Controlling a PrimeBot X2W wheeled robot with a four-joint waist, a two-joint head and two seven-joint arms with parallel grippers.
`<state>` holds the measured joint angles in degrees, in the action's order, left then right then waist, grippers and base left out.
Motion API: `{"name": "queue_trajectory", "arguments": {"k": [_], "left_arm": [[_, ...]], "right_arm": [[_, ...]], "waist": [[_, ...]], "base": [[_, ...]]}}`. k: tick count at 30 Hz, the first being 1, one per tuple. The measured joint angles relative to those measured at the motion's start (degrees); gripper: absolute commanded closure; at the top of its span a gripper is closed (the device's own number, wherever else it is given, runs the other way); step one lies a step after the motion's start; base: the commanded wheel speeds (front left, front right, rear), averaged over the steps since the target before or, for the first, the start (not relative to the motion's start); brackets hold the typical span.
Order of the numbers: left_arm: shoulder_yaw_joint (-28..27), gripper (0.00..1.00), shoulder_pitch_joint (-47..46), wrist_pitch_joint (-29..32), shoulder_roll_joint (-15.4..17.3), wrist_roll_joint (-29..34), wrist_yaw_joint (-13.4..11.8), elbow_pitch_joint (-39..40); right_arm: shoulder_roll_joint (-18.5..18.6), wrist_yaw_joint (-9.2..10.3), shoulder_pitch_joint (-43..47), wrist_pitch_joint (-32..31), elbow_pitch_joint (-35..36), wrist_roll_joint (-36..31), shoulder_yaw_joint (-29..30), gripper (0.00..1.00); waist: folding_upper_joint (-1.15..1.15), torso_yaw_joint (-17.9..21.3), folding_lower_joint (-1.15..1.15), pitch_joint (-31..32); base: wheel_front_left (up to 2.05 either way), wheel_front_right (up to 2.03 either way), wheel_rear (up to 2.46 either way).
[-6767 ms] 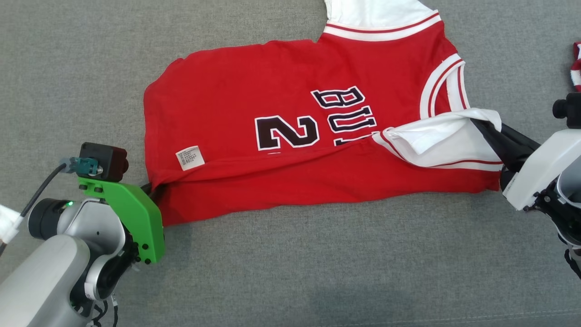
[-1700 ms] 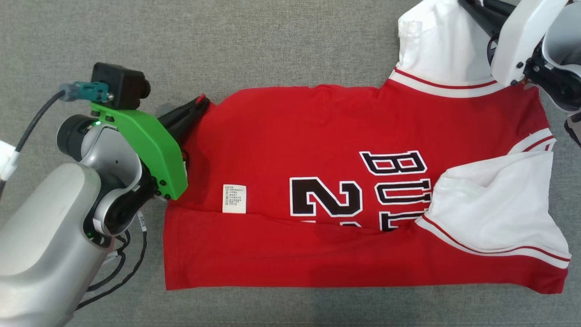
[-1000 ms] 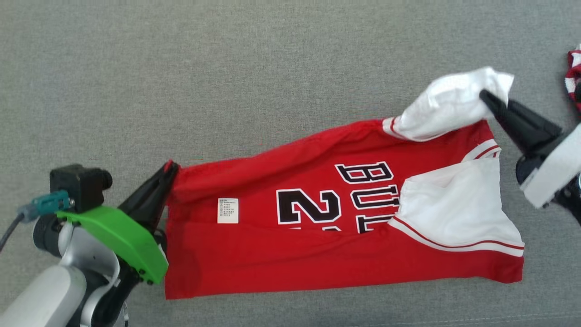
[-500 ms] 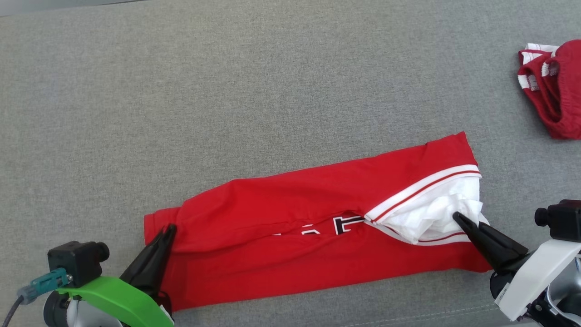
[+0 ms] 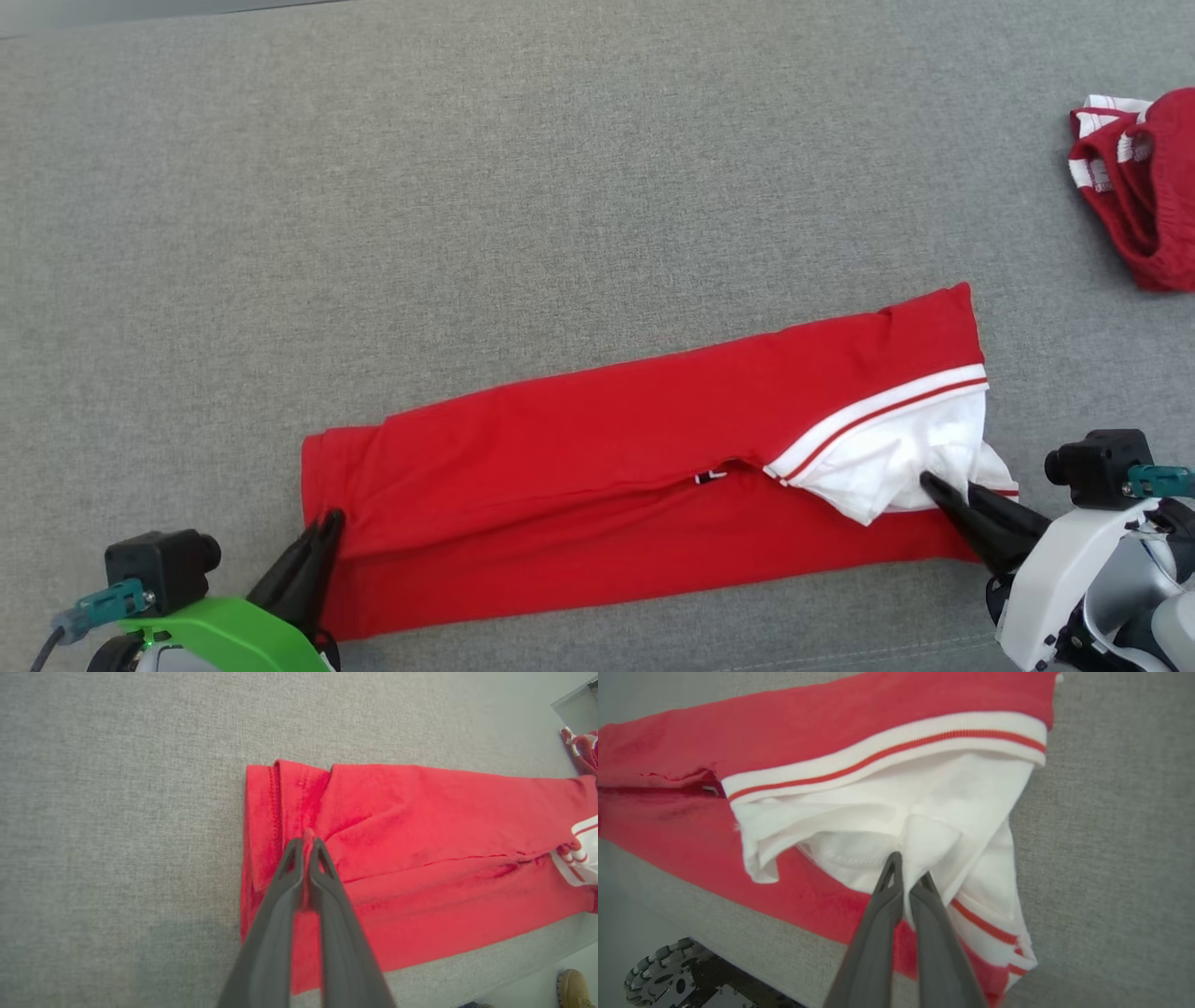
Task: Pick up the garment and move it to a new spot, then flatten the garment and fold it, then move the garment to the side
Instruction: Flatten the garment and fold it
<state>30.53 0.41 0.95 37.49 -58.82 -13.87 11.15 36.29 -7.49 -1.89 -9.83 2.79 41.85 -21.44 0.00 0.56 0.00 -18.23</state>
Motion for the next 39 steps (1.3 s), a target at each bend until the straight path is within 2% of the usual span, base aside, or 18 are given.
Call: {"name": "queue_trajectory", "arguments": {"k": [1,4,8,13,18,22,26,31,35,39], "left_arm": [[0.4,0.0,0.0,-0.1,-0.1,0.4,0.3,-0.5],[1.6,0.0,-0.2,-1.7,-0.1,3.8,-0.3,-3.0],[2.1,0.0,0.1,-4.9,-2.2,5.6,-1.9,-5.0],[-0.7,0.0,1.8,-12.2,-2.9,8.1,-4.3,-5.3],[-3.4,0.0,1.9,-15.2,-3.5,12.2,-5.6,-3.6],[-5.3,0.0,2.0,-15.7,-4.5,15.9,-5.8,-2.9],[-8.4,0.0,2.0,-15.9,-7.5,20.1,-4.7,-2.4],[-10.1,0.0,1.8,-15.9,-11.8,25.2,-1.6,-3.2],[-11.9,0.0,1.5,-15.9,-14.8,27.9,0.9,-4.2],[-13.6,0.0,1.7,-15.9,-16.9,29.5,3.3,-5.8]], "right_arm": [[-0.2,0.0,0.0,0.0,-0.4,0.3,-0.1,0.0],[0.2,-0.01,-0.2,-0.5,-0.9,0.5,-0.2,0.0],[1.1,0.0,1.3,-2.4,0.0,2.4,1.5,0.0],[2.5,0.0,6.4,-7.2,3.7,6.9,8.2,0.0],[2.9,0.01,9.8,-11.4,7.8,7.0,15.8,0.0],[0.1,0.01,9.5,-13.9,8.5,5.4,18.8,0.0],[-4.4,0.01,5.4,-15.7,4.3,3.1,18.2,0.0],[-8.1,0.01,-1.7,-15.8,-6.9,-0.1,16.1,0.0],[-9.6,0.01,-4.9,-15.2,-13.4,-0.7,14.5,0.0],[-9.9,0.01,-6.9,-14.7,-17.0,0.5,12.6,0.0]], "waist": [[0.0,-0.2,0.0,0.1],[0.0,-0.5,0.0,0.3],[0.0,-0.6,0.0,1.3],[0.0,-0.7,0.0,3.2],[0.0,-1.3,0.0,5.1],[0.0,-2.0,0.0,6.2],[0.0,-2.6,0.0,6.3],[0.0,-3.7,0.0,5.4],[0.0,-5.2,0.0,4.8],[0.0,-6.4,0.0,4.4]], "base": [[0.0,0.0,0.0],[0.0,0.0,0.0],[0.0,0.0,0.0],[0.0,0.0,0.0],[0.0,0.0,0.0],[0.0,0.0,0.0],[0.0,0.0,0.0],[0.0,0.0,0.0],[0.0,0.0,0.0],[0.0,0.0,0.0]]}}
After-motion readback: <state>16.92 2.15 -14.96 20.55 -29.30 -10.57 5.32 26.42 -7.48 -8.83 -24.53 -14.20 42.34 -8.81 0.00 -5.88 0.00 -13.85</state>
